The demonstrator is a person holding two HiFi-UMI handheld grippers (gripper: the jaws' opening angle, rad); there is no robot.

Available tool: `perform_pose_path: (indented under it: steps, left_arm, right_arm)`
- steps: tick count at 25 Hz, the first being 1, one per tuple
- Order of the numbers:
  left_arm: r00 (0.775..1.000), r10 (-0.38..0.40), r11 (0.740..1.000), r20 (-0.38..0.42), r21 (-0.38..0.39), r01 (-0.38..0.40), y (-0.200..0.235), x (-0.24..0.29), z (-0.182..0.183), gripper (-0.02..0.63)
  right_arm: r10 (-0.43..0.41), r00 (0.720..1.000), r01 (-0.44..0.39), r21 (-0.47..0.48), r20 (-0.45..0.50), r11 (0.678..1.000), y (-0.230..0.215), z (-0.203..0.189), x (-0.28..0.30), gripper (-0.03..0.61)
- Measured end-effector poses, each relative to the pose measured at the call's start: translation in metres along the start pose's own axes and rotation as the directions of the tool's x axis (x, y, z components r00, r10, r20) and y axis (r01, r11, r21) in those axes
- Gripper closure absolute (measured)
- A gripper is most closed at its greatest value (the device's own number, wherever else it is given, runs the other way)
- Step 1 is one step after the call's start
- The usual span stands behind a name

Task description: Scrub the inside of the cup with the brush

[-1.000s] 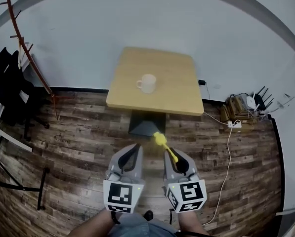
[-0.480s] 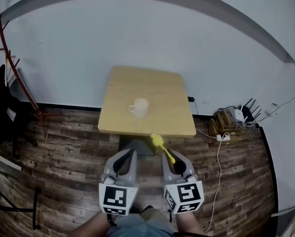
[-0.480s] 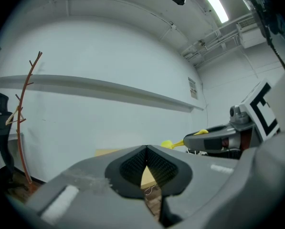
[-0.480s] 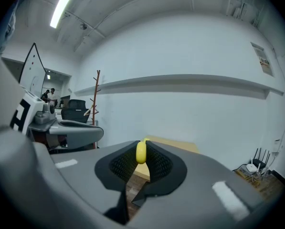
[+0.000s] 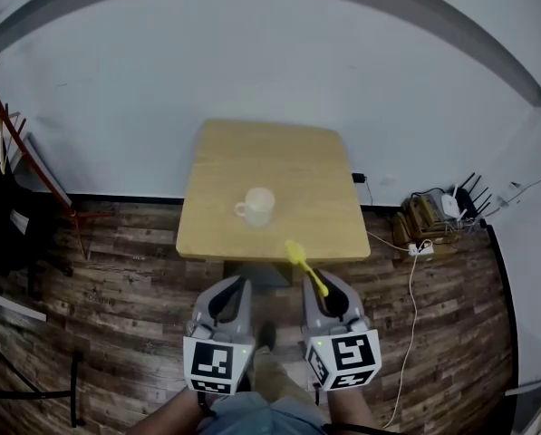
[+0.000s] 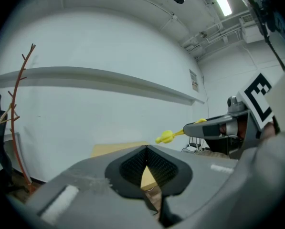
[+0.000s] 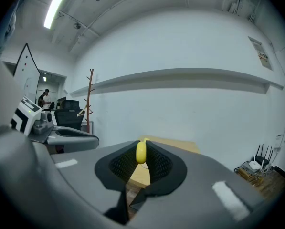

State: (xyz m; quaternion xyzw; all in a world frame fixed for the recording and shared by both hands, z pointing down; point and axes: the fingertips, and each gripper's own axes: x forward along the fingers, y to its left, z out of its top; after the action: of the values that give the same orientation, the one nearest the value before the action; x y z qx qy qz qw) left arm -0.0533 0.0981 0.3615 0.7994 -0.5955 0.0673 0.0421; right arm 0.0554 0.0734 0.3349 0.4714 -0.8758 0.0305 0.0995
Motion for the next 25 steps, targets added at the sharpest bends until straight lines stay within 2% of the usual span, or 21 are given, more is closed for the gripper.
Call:
perform_pose_path:
  steps: [6, 16, 20, 25]
  left_arm:
    - [1.0, 0.022, 1.0, -0.021, 0.015, -0.022, 0.025, 0.062, 0.004, 0.594]
    - [0.994, 0.108, 0.993, -0.011, 0.058, -0.107, 0.066, 0.144, 0.034, 0.594]
    - [0.991, 0.134, 0.989, -0.003, 0.056, -0.134, 0.086, 0.163, 0.038, 0.594]
    - [0.99, 0.138, 0.99, -0.029, 0.032, -0.137, 0.118, 0.179, 0.022, 0.594]
  right_arm:
    - [0.052, 0.999, -0.052, 0.018, -0.002, 0.998, -0.026, 0.005, 0.064, 0.537]
    - [0.163, 0.986, -0.164, 0.032, 0.037, 0.986, -0.066, 0.033, 0.149, 0.538]
    - [0.203, 0.979, -0.204, 0.031, 0.034, 0.978, -0.07, 0.037, 0.173, 0.538]
    - [0.255, 0.967, -0.255, 0.026, -0.019, 0.967, -0.06, 0.025, 0.201, 0.538]
